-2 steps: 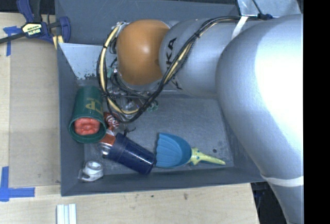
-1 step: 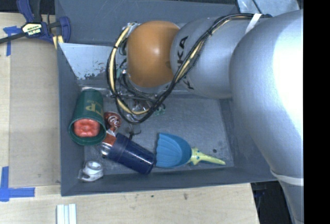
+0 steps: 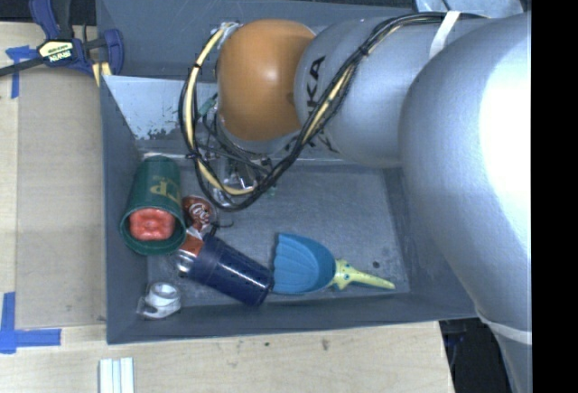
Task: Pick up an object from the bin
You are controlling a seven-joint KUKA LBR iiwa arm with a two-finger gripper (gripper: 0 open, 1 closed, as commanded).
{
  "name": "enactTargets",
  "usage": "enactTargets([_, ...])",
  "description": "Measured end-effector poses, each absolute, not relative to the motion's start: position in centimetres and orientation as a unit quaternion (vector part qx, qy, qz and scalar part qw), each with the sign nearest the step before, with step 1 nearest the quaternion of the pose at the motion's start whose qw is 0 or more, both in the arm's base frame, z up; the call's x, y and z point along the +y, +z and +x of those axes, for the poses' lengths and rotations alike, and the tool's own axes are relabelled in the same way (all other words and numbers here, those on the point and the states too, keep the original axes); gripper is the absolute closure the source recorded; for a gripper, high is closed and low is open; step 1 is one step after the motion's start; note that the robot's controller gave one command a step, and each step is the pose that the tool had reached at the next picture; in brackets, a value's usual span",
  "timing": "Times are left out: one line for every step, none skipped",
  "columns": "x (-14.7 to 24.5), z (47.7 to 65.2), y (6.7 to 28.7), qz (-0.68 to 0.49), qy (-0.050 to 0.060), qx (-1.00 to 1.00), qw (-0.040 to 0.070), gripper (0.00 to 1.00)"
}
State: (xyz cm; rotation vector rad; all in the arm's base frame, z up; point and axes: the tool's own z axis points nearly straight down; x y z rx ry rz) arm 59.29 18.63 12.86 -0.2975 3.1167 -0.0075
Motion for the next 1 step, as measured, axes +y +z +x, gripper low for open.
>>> enactTargets([19.94,59.27,13.80,-0.163,-0.001,0.987,0.008,0.00])
